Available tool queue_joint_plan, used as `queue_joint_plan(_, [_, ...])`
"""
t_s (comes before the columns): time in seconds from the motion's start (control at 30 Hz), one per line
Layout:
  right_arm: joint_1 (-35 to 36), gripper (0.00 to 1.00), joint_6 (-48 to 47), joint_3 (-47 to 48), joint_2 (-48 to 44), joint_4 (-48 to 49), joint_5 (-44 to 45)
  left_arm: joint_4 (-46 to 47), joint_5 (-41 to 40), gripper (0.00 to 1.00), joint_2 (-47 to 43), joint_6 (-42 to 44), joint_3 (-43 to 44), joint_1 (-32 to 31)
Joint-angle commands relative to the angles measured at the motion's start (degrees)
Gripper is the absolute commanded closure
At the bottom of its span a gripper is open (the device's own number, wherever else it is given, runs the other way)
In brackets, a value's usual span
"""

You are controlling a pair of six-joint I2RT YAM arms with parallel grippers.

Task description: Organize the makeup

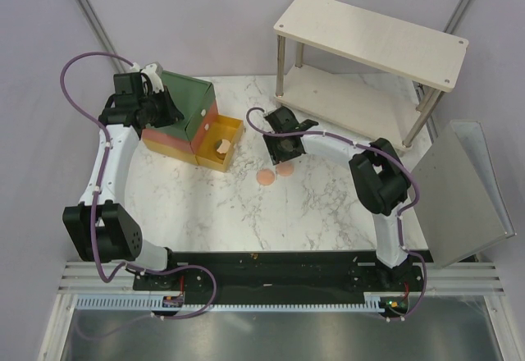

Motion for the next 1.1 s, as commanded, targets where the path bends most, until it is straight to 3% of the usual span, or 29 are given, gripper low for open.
queue_joint_plan(0.0, [0.2, 0.46, 1.4, -0.5, 1.0, 1.7, -0.2, -7.4, -0.5, 0.82, 0.6, 1.2, -2.9, 0.1])
queue_joint_plan(0.27, [0.1, 0.52, 2.6, -2.9, 1.6, 0.9, -0.6, -7.3, -0.7, 0.82, 0.4, 1.1, -2.9, 0.1])
queue_joint_plan(0.43, [0.1, 0.79, 2.9, -3.1, 2.7, 1.3, -2.9, -7.3, -0.6, 0.82, 0.5, 0.9, -3.0, 0.1])
queue_joint_plan(0.6, [0.1, 1.00, 3.0, -3.7, 1.3, 3.8, -5.0, -7.3, -1.0, 0.82, 0.4, 0.7, -3.1, 0.1])
queue_joint_plan(0.8, [0.1, 1.00, 2.8, -2.6, -3.2, 6.4, -5.3, -7.3, -1.0, 0.82, 0.1, 0.5, -3.4, 0.1])
queue_joint_plan(1.07, [0.2, 1.00, 4.8, 10.8, -1.4, 6.5, -12.4, -6.7, -0.3, 0.82, 0.2, 0.4, -4.4, 0.1])
